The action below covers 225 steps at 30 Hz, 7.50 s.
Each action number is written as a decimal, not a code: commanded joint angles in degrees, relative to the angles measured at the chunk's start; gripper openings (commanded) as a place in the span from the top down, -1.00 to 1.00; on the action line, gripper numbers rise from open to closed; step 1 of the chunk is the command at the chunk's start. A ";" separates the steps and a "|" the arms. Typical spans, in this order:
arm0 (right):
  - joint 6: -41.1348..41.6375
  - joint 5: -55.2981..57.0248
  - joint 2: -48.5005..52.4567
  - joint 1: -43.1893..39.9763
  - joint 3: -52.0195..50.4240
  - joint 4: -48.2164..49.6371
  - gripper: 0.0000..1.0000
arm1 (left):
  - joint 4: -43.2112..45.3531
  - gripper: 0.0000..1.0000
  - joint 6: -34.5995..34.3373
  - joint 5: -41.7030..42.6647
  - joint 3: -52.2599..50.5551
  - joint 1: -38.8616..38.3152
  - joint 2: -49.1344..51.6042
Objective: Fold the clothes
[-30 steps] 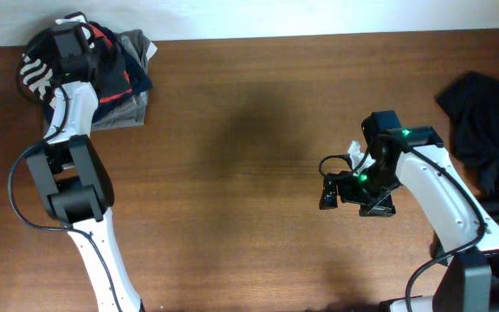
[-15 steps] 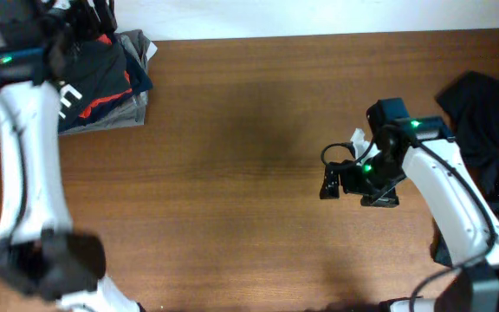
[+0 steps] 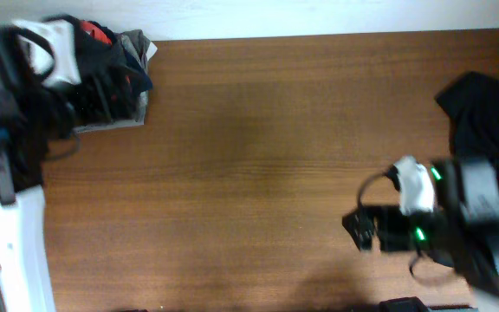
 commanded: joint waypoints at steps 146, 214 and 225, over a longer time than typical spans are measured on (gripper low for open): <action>-0.92 17.75 -52.19 -6.54 -73.16 80.24 -0.98 | 3.32 -0.98 -35.65 -53.94 -63.71 -21.33 -81.66; -0.92 17.77 -52.19 -6.54 -73.16 80.26 -0.98 | 71.12 -0.98 2.84 -17.68 -112.24 -1.44 -82.20; -0.92 17.77 -52.19 -6.54 -73.16 80.26 -0.98 | 65.46 -0.98 7.76 -17.44 -112.24 0.50 -82.20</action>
